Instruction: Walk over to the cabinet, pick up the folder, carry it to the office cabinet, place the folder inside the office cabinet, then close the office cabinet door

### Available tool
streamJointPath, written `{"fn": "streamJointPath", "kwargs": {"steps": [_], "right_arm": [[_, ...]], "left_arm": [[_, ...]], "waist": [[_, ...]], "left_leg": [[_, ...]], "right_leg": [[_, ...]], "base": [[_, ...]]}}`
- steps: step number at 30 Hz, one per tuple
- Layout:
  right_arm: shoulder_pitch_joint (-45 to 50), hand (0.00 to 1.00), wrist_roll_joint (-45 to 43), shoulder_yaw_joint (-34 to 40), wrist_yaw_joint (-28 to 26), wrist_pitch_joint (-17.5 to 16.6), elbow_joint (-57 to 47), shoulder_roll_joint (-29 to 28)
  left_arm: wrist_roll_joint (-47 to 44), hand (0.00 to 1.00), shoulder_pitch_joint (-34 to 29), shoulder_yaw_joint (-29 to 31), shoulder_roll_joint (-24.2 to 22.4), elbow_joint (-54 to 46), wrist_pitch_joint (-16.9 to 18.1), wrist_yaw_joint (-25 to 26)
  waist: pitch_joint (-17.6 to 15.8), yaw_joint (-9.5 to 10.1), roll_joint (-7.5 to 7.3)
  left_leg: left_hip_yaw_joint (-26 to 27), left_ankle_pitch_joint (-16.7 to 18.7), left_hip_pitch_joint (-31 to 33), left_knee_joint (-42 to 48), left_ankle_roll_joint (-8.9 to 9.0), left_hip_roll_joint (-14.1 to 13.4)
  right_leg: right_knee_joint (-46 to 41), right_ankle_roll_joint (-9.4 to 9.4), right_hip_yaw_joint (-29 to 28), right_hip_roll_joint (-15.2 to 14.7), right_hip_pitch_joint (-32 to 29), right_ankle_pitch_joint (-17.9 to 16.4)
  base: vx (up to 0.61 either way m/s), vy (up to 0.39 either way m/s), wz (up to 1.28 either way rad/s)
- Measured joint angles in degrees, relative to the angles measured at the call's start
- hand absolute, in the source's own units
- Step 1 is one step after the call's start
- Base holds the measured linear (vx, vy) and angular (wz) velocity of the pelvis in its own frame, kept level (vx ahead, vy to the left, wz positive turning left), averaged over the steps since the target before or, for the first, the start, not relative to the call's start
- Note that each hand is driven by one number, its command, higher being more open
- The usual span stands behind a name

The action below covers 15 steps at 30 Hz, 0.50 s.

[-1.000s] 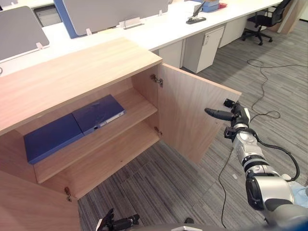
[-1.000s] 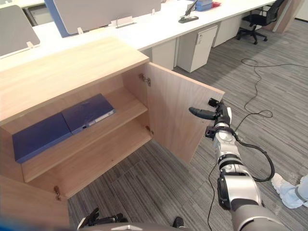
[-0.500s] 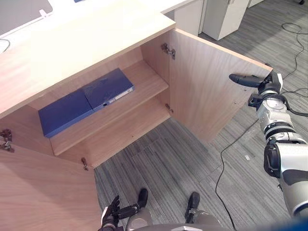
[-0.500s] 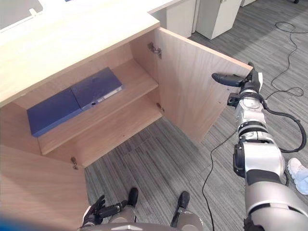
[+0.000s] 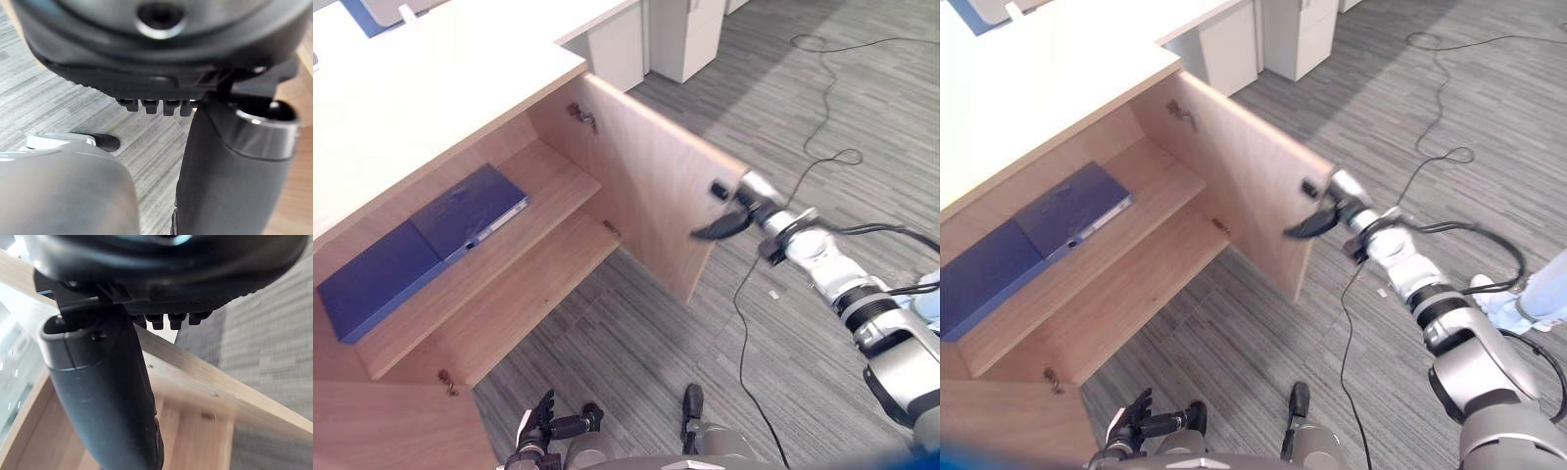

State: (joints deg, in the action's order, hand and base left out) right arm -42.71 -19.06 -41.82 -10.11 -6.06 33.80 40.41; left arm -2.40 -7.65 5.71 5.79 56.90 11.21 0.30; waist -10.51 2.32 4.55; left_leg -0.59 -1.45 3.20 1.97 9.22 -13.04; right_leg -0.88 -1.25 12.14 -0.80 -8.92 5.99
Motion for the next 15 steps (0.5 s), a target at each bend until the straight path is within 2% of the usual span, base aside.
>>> {"fn": "streamJointPath", "kwargs": {"steps": [3,4,5,7,9,10,14,15], "right_arm": [[-0.1,1.00,-1.4,-11.0,-5.9,1.2,-9.8,0.1],[-0.4,1.00,-1.4,-14.9,-10.3,1.3,-14.7,0.0],[-0.7,1.00,-1.4,-16.8,-12.4,1.3,-17.1,-0.2],[-2.4,1.00,-3.9,-22.9,-18.6,1.6,-24.5,-2.5],[-4.5,1.00,-5.4,-26.8,-21.9,1.5,-29.0,-2.7],[-6.6,1.00,-6.1,-29.1,-23.9,1.4,-31.2,-2.7],[-8.5,1.00,-6.1,-30.0,-26.4,2.3,-31.8,-2.0],[-8.3,1.00,-6.0,-30.5,-26.6,3.1,-31.6,-1.6]], "left_arm": [[3.4,1.00,1.7,0.5,0.4,0.6,0.0,1.3],[4.7,1.00,2.2,1.0,0.2,0.6,0.1,2.0],[5.2,1.00,2.3,1.9,0.1,0.7,0.1,2.1],[5.4,1.00,2.2,5.6,-0.1,1.3,-0.4,2.3],[5.4,1.00,2.2,7.9,-0.1,1.4,-0.5,2.4],[5.4,1.00,2.0,9.8,-0.2,1.5,-0.5,2.5],[5.4,1.00,1.0,13.3,-0.2,2.0,-0.6,2.8],[5.4,1.00,0.3,13.3,0.0,2.4,-0.6,2.4]], "waist": [[2.0,0.25,-1.24],[2.8,0.77,-1.95],[3.0,0.92,-2.25],[3.9,1.68,-3.62],[4.3,2.68,-4.36],[4.5,3.33,-4.75],[5.5,3.78,-5.63],[5.9,3.85,-6.25]], "left_leg": [[0.3,0.0,0.0,0.7,0.01,-1.1],[0.4,0.0,-0.2,0.7,0.00,-1.7],[0.4,0.0,-0.2,0.7,-0.02,-1.9],[2.1,0.0,-1.0,0.6,-0.03,-2.5],[2.9,0.1,-1.5,0.6,-0.14,-2.5],[3.5,0.6,-2.1,0.6,-0.90,-2.5],[4.7,4.3,-2.8,1.5,-1.88,-2.4],[4.6,4.9,-2.7,2.1,-1.78,-1.9]], "right_leg": [[0.1,0.91,-0.3,1.3,0.2,-0.3],[0.1,1.57,-0.3,1.8,0.2,-0.4],[0.0,1.73,-0.2,2.0,0.2,-0.4],[-0.3,2.00,-1.1,2.7,0.2,-0.5],[-0.4,2.03,-1.8,2.8,0.2,-0.4],[-0.7,2.03,-2.4,2.8,0.2,-0.4],[-1.6,1.59,-3.3,2.8,0.2,-0.5],[-1.9,1.26,-3.6,2.2,0.2,-0.5]], "base": [[0.07,-0.029,-0.10],[0.09,-0.014,0.02],[0.10,0.003,-0.03],[0.10,0.023,-0.17],[0.07,0.043,-0.21],[0.04,0.055,-0.20],[-0.03,0.105,-0.17],[-0.06,0.145,-0.04]]}}
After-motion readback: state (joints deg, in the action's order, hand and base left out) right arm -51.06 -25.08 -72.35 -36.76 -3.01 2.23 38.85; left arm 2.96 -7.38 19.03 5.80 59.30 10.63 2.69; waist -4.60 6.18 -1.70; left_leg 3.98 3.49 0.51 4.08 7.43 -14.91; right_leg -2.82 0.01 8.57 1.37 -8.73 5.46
